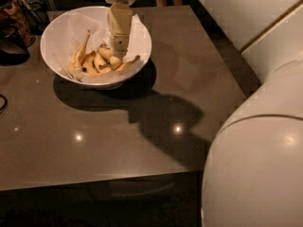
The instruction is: Pick banana from white bowl
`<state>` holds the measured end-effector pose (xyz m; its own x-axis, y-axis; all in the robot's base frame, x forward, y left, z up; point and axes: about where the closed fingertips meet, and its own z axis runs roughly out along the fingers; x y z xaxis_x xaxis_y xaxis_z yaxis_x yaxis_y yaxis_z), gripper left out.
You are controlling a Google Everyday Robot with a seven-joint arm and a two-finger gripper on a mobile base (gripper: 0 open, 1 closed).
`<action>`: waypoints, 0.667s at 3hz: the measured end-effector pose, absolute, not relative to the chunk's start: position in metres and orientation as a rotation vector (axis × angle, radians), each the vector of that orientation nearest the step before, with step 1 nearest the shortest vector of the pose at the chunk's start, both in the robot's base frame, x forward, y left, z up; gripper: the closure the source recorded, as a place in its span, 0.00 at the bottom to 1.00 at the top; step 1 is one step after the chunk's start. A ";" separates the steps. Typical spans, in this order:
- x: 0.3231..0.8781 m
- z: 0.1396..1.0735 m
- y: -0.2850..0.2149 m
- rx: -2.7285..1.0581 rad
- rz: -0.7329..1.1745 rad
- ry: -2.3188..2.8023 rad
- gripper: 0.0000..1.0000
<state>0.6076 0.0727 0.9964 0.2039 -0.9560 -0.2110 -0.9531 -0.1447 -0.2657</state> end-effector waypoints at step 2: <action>0.632 0.988 0.071 -1.937 0.028 2.034 0.00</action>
Offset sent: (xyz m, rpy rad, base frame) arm 0.0186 -0.0175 -0.0171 -0.0240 0.1714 -0.3793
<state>0.6320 0.0712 0.9877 -0.0203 -0.9681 -0.2498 -0.9746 0.0749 -0.2113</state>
